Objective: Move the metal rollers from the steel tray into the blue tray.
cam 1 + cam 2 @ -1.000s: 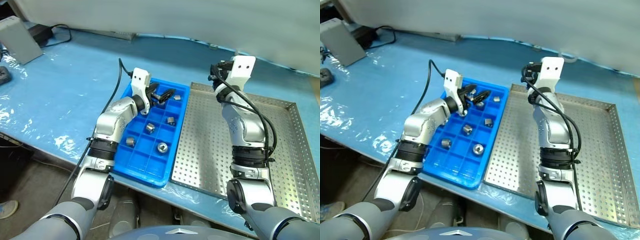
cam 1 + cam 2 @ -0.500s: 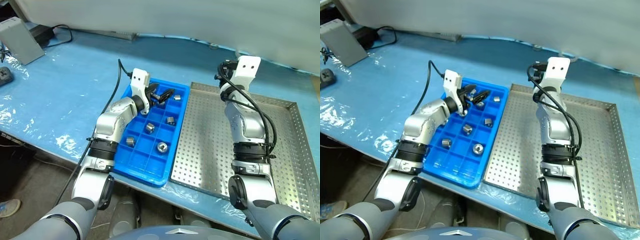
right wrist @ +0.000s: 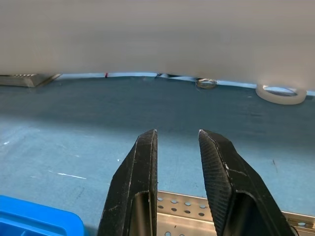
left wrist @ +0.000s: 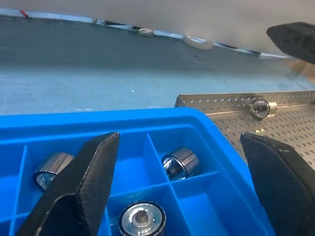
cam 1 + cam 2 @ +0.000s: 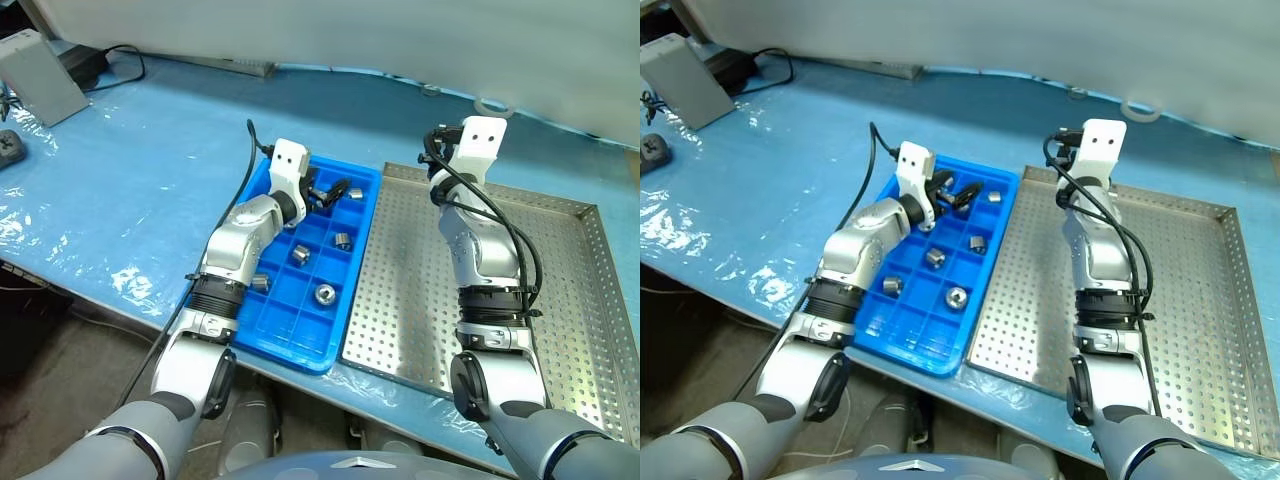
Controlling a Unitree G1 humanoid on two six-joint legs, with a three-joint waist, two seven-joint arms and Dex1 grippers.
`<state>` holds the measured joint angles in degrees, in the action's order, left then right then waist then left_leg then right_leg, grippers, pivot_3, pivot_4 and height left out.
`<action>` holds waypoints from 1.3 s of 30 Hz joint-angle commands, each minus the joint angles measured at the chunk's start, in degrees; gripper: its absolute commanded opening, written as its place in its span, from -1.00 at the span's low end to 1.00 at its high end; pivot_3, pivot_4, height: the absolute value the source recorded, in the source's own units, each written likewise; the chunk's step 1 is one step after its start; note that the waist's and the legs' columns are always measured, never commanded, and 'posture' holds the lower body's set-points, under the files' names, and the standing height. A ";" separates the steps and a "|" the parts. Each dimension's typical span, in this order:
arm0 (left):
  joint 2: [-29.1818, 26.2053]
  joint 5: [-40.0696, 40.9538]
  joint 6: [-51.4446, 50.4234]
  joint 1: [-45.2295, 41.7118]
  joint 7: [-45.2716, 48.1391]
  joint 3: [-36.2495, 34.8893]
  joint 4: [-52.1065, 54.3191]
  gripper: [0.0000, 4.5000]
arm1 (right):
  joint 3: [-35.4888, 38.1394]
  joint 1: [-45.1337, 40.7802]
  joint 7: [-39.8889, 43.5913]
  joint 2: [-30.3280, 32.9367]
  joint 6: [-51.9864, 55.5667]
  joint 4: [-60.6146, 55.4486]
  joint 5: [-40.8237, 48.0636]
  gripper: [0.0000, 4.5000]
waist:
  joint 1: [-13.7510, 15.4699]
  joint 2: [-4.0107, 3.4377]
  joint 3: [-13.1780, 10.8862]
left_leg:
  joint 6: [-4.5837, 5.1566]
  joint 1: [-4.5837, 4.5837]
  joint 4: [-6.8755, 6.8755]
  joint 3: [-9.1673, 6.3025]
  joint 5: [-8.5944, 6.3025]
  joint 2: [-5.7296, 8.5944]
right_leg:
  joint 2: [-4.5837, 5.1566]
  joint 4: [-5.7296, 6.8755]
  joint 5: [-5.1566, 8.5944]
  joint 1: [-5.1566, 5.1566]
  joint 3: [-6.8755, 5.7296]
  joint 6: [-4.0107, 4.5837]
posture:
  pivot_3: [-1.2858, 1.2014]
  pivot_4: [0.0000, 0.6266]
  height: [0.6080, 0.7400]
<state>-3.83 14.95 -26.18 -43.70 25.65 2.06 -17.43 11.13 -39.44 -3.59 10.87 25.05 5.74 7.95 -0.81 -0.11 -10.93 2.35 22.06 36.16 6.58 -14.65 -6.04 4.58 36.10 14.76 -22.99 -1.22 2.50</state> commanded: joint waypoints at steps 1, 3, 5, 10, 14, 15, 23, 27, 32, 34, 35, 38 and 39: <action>0.17 0.43 0.57 -1.04 0.52 -0.26 1.54 0.85 | -0.02 -0.11 -0.07 0.33 -0.57 -3.06 -0.40 -0.41 | 0.00 0.00 0.00 | 0.00 0.00 0.00 0.00 0.00 0.00 | 0.00 0.01 0.00 -0.01 0.00 0.00 | -0.09 -0.52 1.00; 0.17 0.76 0.49 -1.04 0.87 -0.42 1.73 0.85 | 0.19 -0.30 -0.26 0.54 -0.86 -2.64 -0.53 -0.41 | 0.00 0.00 0.00 | -0.01 0.00 0.00 0.00 0.02 0.00 | 0.00 0.04 0.00 -0.02 0.00 0.00 | -0.09 -0.52 1.00; 0.14 0.81 0.55 -1.14 0.70 -0.68 1.61 0.85 | 0.52 -0.66 -0.51 0.94 -1.19 -1.95 -0.71 -0.41 | 0.01 0.00 0.00 | -0.01 -0.01 0.01 0.00 0.03 0.00 | 0.01 0.10 0.00 -0.02 0.00 0.00 | -0.09 -0.52 1.00; -0.44 1.13 1.76 -2.00 0.08 -2.51 0.35 0.85 | 1.08 -2.17 -1.54 3.23 -2.17 1.42 -2.26 -0.41 | 0.05 0.00 0.00 | 0.00 -0.03 0.04 0.00 0.09 0.01 | 0.03 0.20 0.00 -0.02 0.00 0.01 | -0.08 -0.52 1.00; -2.17 0.13 3.86 -3.89 -1.40 -4.53 -3.89 0.85 | 1.60 -5.12 -2.63 6.56 -3.10 8.13 -3.92 -0.41 | 0.02 0.01 0.00 | -0.02 -0.05 0.05 0.00 0.15 0.02 | 0.03 0.29 0.00 -0.04 0.00 0.01 | -0.08 -0.52 1.00; -2.42 0.12 4.29 -4.22 -1.43 -4.83 -4.64 0.85 | 1.59 -5.76 -2.89 7.32 -3.84 9.67 -4.40 -0.41 | 0.00 0.01 0.00 | -0.03 -0.07 0.05 -0.01 0.16 0.02 | 0.03 0.32 0.00 -0.04 0.00 0.01 | -0.07 -0.52 1.00; -1.88 0.32 4.88 -4.14 -0.98 -4.84 -4.69 0.85 | 4.21 -14.62 -1.39 12.29 -13.40 38.75 -3.75 -0.41 | 0.05 0.02 -0.01 | -0.03 0.03 0.07 0.03 0.16 0.04 | 0.05 0.43 0.02 -0.15 0.00 0.03 | -0.07 -0.52 1.00; -1.67 0.45 4.34 -3.71 -0.92 -4.77 -3.56 0.85 | 4.14 -18.28 -0.57 12.95 -18.26 50.16 -3.99 -0.41 | 0.05 0.02 -0.02 | 0.00 0.20 0.11 0.06 0.17 0.04 | 0.06 0.54 0.03 -0.35 0.00 0.05 | -0.05 -0.52 1.00; -2.10 0.59 3.05 -2.11 -1.13 -4.74 -0.96 0.85 | 4.26 -19.11 -1.76 14.27 -22.79 54.21 -4.23 -0.41 | 0.15 0.03 -0.02 | 0.09 0.76 0.24 0.06 0.22 0.04 | 0.07 0.72 0.03 -0.94 -0.03 0.06 | -0.03 -0.52 1.00; -2.32 0.62 2.54 -1.45 -1.28 -4.81 -0.09 0.85 | 4.65 -18.71 -2.08 14.75 -23.18 54.77 -3.84 -0.41 | 0.18 0.03 -0.01 | 0.12 1.06 0.39 0.06 0.24 0.02 | 0.08 0.83 0.02 -1.16 -0.11 0.06 | -0.03 -0.52 1.00; -2.41 0.68 2.23 -1.04 -1.34 -4.85 0.39 0.85 | 4.56 -18.25 -2.02 14.81 -23.06 54.87 -3.78 -0.41 | 0.18 0.03 -0.01 | 0.12 1.09 0.43 0.06 0.24 0.01 | 0.08 0.85 0.02 -1.17 -0.13 0.06 | -0.02 -0.52 1.00; -2.64 0.83 1.42 -0.01 -1.39 -4.75 1.88 0.85 | 4.33 -16.63 -1.10 14.11 -23.16 52.70 -3.29 -0.41 | 0.16 0.03 -0.01 | 0.16 1.10 0.52 0.07 0.23 0.00 | 0.10 0.92 0.02 -1.17 -0.14 0.06 | -0.02 -0.52 1.00; -2.67 0.86 1.25 0.10 -1.42 -4.72 2.12 0.85 | 4.46 -16.37 -0.80 13.89 -23.32 51.83 -2.97 -0.41 | 0.19 0.03 -0.02 | 0.19 1.10 0.56 0.08 0.23 0.00 | 0.11 0.97 0.02 -1.17 -0.14 0.06 | -0.02 -0.52 1.00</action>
<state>-6.32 15.31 -25.00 -43.39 24.44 -2.56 -18.16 15.13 -55.96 -4.78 24.65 3.14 60.33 4.36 -0.62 -0.08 -10.95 2.60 23.15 36.76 6.66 -14.43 -6.04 4.71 37.12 14.78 -24.16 -1.37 2.57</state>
